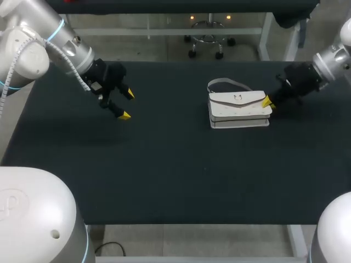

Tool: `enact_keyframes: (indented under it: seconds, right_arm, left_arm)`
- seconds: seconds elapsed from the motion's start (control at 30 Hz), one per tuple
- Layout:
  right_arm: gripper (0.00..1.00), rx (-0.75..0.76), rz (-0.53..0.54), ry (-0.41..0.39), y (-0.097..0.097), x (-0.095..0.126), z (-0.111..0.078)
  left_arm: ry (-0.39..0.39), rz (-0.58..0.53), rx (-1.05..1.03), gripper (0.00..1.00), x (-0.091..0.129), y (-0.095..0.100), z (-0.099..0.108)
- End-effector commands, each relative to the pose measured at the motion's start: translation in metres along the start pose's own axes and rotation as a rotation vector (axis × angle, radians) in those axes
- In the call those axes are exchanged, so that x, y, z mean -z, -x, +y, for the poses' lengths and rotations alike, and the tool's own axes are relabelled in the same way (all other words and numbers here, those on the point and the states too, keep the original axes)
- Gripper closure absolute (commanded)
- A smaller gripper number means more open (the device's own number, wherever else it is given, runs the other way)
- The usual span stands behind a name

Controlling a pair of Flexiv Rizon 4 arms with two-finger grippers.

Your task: Pick up the bag, open it, inspect its contents, close it, and place it on the opposite side

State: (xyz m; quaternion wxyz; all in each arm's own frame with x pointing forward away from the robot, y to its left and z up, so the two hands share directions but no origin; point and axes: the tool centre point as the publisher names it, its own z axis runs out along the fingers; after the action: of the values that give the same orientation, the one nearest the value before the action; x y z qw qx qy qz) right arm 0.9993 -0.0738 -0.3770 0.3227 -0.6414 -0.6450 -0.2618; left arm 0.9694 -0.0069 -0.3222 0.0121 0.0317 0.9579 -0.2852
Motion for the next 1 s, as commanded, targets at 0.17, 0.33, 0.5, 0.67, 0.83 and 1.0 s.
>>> enact_keyframes:
  seconds: [0.17,0.33,0.5,0.67,0.83,1.0]
  right_arm:
    - [1.0,-0.001,0.022,-0.063,-0.001,-0.009,0.006]
    - [1.0,-0.001,0.022,-0.063,-0.001,-0.009,0.006]
    - [1.0,-0.001,0.022,-0.063,-0.001,-0.009,0.006]
    - [1.0,-0.014,0.011,-0.057,-0.005,-0.015,0.005]
    - [1.0,-0.004,0.008,-0.042,-0.029,-0.044,-0.009]
    - [1.0,0.006,0.019,-0.03,-0.046,-0.063,-0.02]
  left_arm:
    - [-0.003,-0.003,-0.001,0.0,-0.001,0.0,0.0]
    - [-0.003,-0.003,-0.001,0.0,-0.001,0.0,0.0]
    - [-0.003,-0.003,-0.001,0.0,-0.001,0.0,0.0]
    - [-0.003,-0.003,-0.001,0.0,-0.001,0.0,0.0]
    - [-0.003,-0.003,-0.001,0.0,-0.001,0.0,0.0]
    - [-0.003,-0.003,-0.001,0.0,-0.001,0.0,0.0]
